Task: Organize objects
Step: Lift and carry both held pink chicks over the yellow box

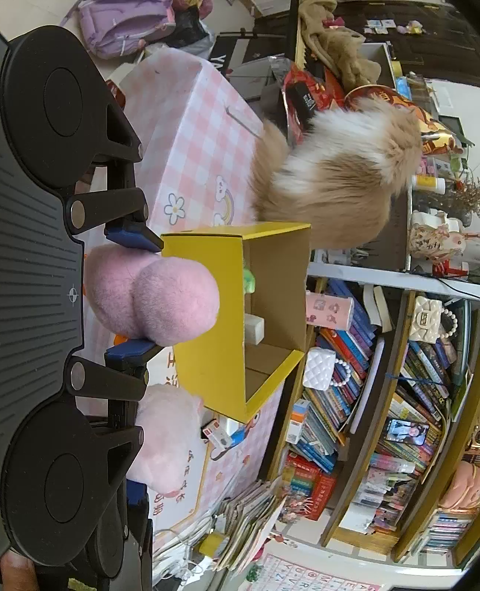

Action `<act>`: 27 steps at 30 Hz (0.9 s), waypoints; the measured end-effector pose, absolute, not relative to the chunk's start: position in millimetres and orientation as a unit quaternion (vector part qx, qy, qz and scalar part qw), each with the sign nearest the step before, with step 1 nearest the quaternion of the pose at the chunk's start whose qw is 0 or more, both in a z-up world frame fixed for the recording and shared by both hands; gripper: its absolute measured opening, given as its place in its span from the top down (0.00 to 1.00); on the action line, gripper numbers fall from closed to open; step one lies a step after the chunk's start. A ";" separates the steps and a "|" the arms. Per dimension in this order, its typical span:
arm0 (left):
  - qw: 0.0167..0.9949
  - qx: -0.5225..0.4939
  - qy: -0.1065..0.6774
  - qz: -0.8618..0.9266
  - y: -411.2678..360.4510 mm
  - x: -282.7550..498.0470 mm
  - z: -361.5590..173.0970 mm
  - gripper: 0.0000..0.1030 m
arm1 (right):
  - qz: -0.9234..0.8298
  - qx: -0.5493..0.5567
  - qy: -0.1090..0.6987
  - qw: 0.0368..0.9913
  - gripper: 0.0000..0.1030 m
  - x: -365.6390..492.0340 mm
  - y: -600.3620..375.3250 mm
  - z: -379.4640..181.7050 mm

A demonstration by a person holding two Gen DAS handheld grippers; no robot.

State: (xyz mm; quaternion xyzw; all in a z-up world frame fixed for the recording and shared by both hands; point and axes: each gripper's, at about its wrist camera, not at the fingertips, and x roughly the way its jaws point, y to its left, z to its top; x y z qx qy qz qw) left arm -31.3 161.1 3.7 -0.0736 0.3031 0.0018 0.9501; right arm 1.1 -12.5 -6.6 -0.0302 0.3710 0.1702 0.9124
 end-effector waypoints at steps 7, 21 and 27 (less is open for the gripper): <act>0.957 -0.058 0.285 0.001 160.8 -18.9 12.9 0.54 | 0.174 -0.029 0.357 0.917 0.47 13.7 -14.0 0.6; 0.971 -0.043 0.236 0.019 162.4 61.7 41.3 0.54 | 0.182 -0.029 0.250 0.951 0.47 104.5 -8.6 52.3; 0.963 -0.032 0.264 0.042 161.0 109.9 23.6 0.54 | 0.211 -0.041 0.268 0.939 0.46 165.7 4.7 43.6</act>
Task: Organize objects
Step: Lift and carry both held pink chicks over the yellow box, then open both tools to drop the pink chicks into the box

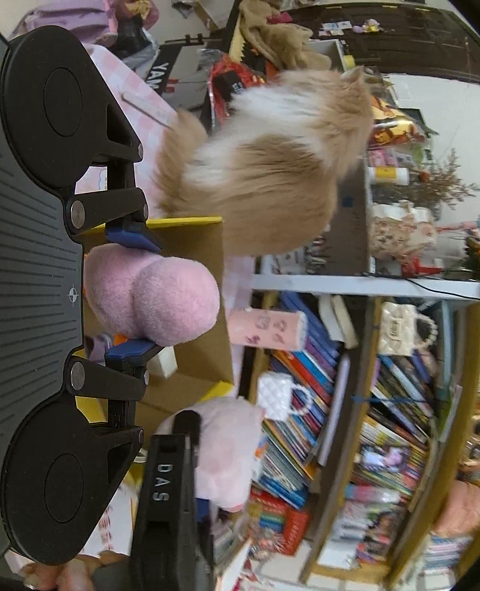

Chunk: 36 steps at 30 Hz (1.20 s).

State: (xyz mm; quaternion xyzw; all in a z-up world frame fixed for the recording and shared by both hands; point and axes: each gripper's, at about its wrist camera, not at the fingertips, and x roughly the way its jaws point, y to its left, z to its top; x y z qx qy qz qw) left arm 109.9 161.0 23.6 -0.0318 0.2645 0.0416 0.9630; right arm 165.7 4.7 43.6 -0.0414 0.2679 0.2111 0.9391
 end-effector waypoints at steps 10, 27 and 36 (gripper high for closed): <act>0.943 -0.018 0.326 0.060 155.6 159.4 -8.0 0.53 | 0.298 -0.095 0.332 0.890 0.45 245.7 49.6 13.8; 0.931 -0.017 0.356 0.076 156.3 176.5 -19.0 0.51 | 0.349 -0.143 0.395 0.838 0.37 296.1 103.8 -17.1; 0.942 -0.022 0.324 0.082 157.0 166.2 -2.8 0.34 | 0.326 -0.101 0.348 0.873 0.24 286.8 82.0 11.9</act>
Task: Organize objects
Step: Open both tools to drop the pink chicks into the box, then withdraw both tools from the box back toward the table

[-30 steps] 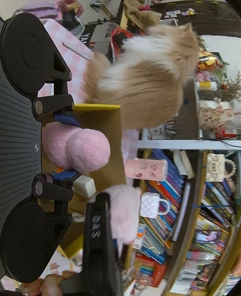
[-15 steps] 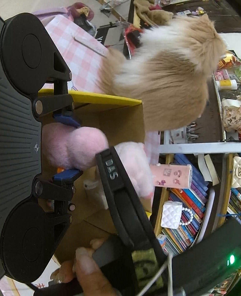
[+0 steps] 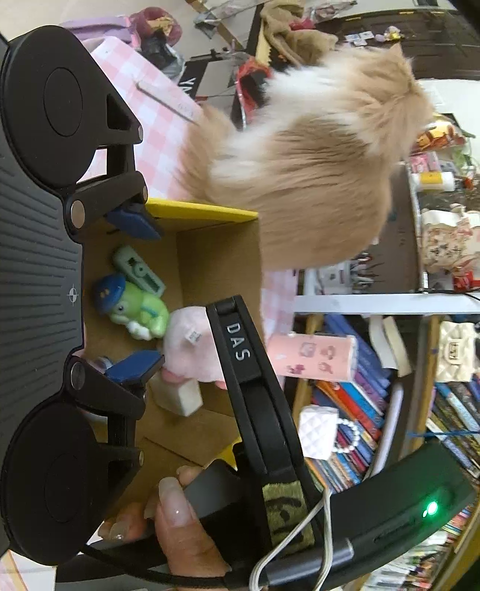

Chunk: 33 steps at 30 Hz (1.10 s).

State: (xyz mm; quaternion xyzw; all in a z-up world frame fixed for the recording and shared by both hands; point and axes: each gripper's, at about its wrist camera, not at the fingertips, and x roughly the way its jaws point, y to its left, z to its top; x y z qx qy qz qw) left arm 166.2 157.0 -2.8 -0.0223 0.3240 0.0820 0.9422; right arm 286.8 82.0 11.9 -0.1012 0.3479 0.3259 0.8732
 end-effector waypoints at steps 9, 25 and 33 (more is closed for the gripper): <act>0.951 -0.033 0.293 0.095 158.3 137.3 14.4 0.15 | 0.283 -0.064 0.290 0.912 0.25 240.7 44.3 37.1; 0.952 -0.058 0.282 0.101 168.8 76.6 20.3 0.11 | 0.222 -0.064 0.259 0.938 0.25 137.0 -2.2 35.1; 0.946 -0.059 0.302 0.099 168.5 46.3 7.8 0.11 | 0.197 -0.070 0.286 0.935 0.26 90.6 -6.4 15.0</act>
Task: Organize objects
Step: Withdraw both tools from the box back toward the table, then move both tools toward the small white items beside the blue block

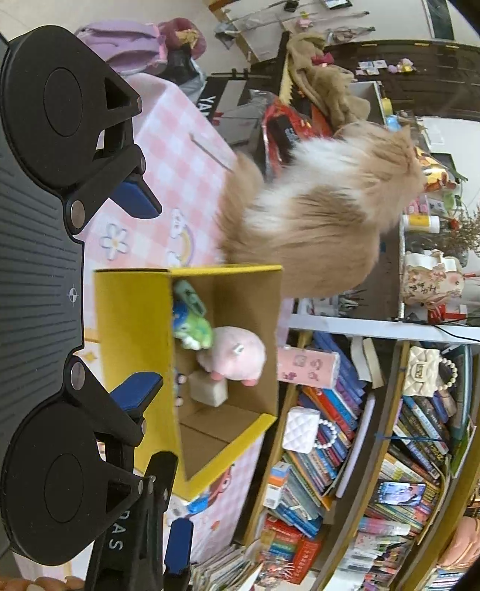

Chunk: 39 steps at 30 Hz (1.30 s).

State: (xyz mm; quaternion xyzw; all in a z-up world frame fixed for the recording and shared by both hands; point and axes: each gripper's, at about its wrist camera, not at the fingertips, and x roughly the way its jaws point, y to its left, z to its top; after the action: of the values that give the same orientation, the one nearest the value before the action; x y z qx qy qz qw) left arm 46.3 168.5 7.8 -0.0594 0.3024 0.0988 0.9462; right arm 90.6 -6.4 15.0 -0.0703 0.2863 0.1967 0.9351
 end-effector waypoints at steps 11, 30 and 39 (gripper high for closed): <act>0.935 -0.054 0.339 0.084 159.0 15.5 -7.9 0.10 | 0.158 -0.056 0.321 0.932 0.26 43.2 -19.6 -7.4; 0.922 -0.035 0.382 0.041 132.0 -16.4 -27.4 0.10 | 0.106 -0.036 0.366 0.924 0.25 -3.6 -51.4 -28.5; 0.920 -0.022 0.391 -0.006 103.8 -7.4 -31.5 0.09 | 0.055 -0.021 0.377 0.924 0.24 -12.8 -79.9 -32.5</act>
State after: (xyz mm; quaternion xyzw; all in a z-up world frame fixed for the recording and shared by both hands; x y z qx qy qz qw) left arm -7.4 103.8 -31.5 -0.0216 0.3913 -0.0064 0.9200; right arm -12.8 -79.9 -32.5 -0.0213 0.3775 0.0551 0.9241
